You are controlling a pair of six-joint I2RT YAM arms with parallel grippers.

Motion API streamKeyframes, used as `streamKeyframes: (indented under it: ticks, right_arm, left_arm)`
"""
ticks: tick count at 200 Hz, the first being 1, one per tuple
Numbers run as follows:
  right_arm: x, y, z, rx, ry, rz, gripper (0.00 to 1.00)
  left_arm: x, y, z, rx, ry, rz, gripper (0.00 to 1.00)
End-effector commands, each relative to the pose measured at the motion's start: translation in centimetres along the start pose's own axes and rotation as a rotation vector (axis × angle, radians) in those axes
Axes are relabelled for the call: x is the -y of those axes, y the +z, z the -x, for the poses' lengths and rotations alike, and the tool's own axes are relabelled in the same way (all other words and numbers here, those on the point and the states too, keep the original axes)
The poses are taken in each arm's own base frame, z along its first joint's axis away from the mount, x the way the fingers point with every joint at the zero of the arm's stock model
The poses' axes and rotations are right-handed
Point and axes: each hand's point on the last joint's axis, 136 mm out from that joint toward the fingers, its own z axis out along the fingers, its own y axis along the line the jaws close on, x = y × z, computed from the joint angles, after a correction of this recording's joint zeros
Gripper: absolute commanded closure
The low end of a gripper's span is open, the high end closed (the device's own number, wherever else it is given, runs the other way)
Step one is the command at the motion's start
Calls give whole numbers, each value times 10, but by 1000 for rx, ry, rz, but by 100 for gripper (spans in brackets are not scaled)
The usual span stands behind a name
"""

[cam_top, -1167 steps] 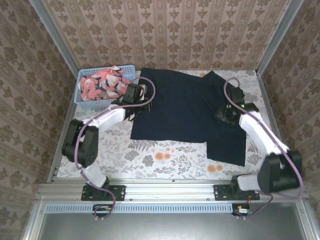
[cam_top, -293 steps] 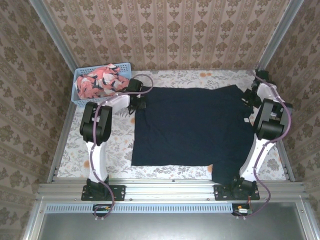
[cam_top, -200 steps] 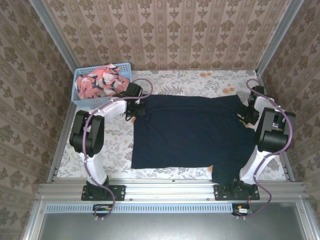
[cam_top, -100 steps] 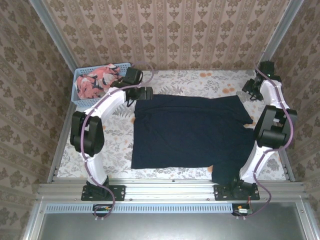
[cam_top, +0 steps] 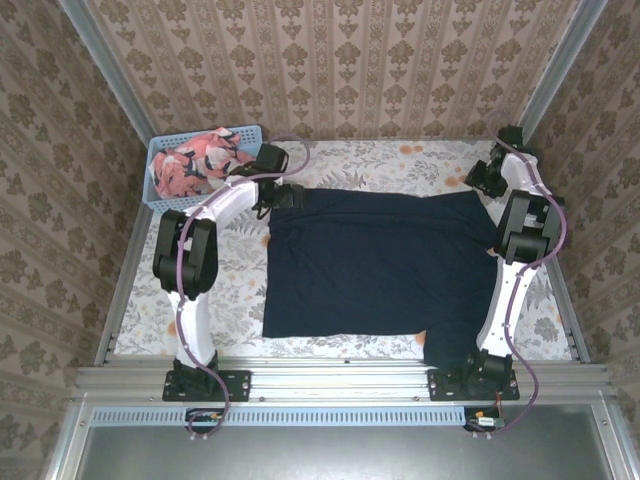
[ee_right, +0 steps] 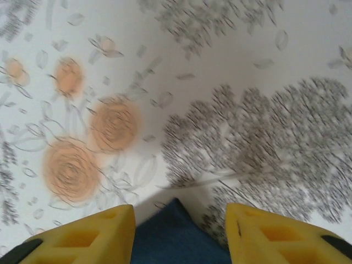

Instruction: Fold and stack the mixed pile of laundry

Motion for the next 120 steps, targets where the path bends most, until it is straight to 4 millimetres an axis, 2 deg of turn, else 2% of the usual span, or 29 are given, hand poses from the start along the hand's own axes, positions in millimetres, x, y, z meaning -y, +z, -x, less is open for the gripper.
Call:
streamKeyframes:
  ticks: [1,18,32,40,54,73,93,110,120]
  right_arm:
    - [-7,9,-14,-71,11,26,62]
    - [-7,15,-21,-88,16,32,69]
    - [-13,16,-24,-100,24,58,69]
    - [-13,15,-25,-102,25,55,67]
    - [-9,13,-26,-95,4,3,53]
    - [1,8,-25,-75,-18,-76,48]
    - [9,5,-22,-50,-37,-123,47]
    - [5,10,-23,-64,-49,-94,48]
    - [-1,17,-27,-86,-49,-68,52]
  left_arm:
    - [-2,-9,-5,2,-31,-13,10]
    - [-3,-11,-7,3,-36,-14,10]
    - [-2,-11,-8,3,-39,-17,10]
    - [-2,-12,-8,3,-38,-18,10]
    - [-2,-14,-7,9,-40,-21,10]
    - [-1,-17,-6,20,-42,-25,10]
    - [-1,-18,-6,24,-45,-29,10]
    - [0,-17,-6,22,-48,-33,10]
    - [1,-17,-7,18,-50,-36,10]
